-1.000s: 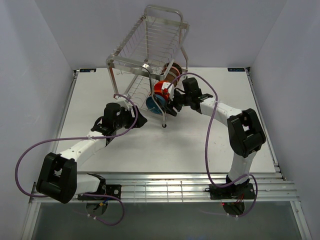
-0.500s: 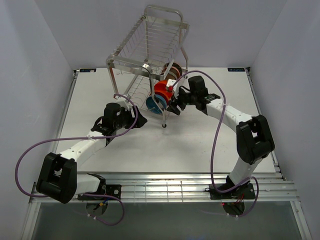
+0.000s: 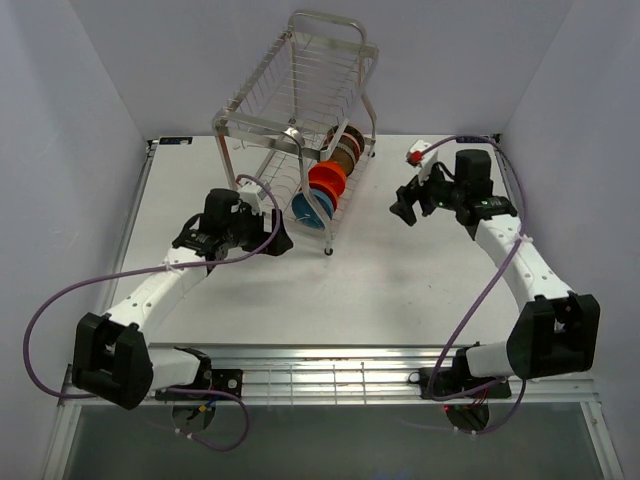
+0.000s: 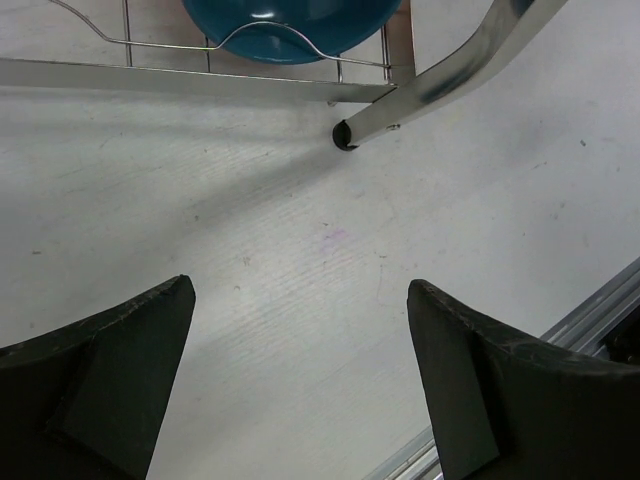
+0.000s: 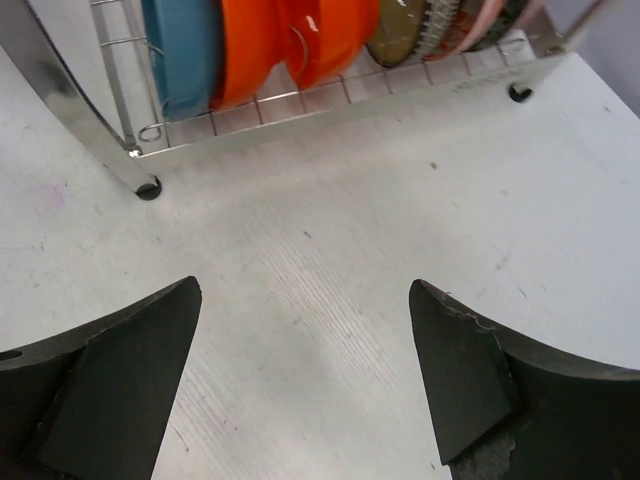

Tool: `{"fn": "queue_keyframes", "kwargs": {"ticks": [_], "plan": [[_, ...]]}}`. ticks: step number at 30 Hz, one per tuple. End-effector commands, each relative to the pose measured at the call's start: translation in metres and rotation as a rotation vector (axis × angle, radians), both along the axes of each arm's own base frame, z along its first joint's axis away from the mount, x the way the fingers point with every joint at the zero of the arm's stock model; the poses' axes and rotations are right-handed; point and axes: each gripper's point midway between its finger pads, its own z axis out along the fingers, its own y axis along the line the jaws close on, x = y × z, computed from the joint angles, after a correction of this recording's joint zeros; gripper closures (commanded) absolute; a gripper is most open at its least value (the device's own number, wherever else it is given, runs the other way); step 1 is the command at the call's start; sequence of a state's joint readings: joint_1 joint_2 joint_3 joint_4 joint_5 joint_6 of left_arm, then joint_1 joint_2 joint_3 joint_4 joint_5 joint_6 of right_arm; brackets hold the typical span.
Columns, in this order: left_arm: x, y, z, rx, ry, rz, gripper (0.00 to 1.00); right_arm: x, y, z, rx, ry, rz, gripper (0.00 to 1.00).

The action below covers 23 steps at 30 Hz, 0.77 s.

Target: Load the bowls into the dish rack

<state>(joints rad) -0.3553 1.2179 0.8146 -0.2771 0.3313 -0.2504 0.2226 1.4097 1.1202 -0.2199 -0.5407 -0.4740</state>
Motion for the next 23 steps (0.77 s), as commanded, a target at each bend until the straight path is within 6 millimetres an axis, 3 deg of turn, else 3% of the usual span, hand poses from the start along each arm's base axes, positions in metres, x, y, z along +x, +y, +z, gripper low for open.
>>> {"fn": "queue_keyframes", "kwargs": {"ticks": [1,6,8,9,12,14,23], "plan": [[-0.012,0.011,-0.003,0.134,0.084,-0.118,0.02,-0.013,-0.035,0.007,0.025,0.063,-0.117,0.10],[-0.012,0.026,-0.007,0.194,0.100,-0.125,0.02,-0.028,-0.084,0.001,0.022,0.143,-0.284,0.10],[-0.018,0.033,-0.017,0.236,0.125,-0.140,0.02,-0.035,-0.095,-0.013,-0.010,0.177,-0.335,0.10],[-0.019,0.039,-0.022,0.247,0.142,-0.129,0.02,-0.036,-0.112,-0.016,-0.011,0.186,-0.388,0.10],[-0.030,0.048,-0.034,0.262,0.183,-0.130,0.02,-0.050,-0.126,-0.034,-0.022,0.252,-0.439,0.10],[-0.034,0.052,-0.034,0.263,0.179,-0.129,0.02,-0.060,-0.128,-0.047,-0.030,0.296,-0.452,0.10],[-0.047,0.048,-0.019,0.213,0.159,-0.141,0.02,-0.076,-0.124,-0.048,-0.001,0.326,-0.460,0.10]]}}
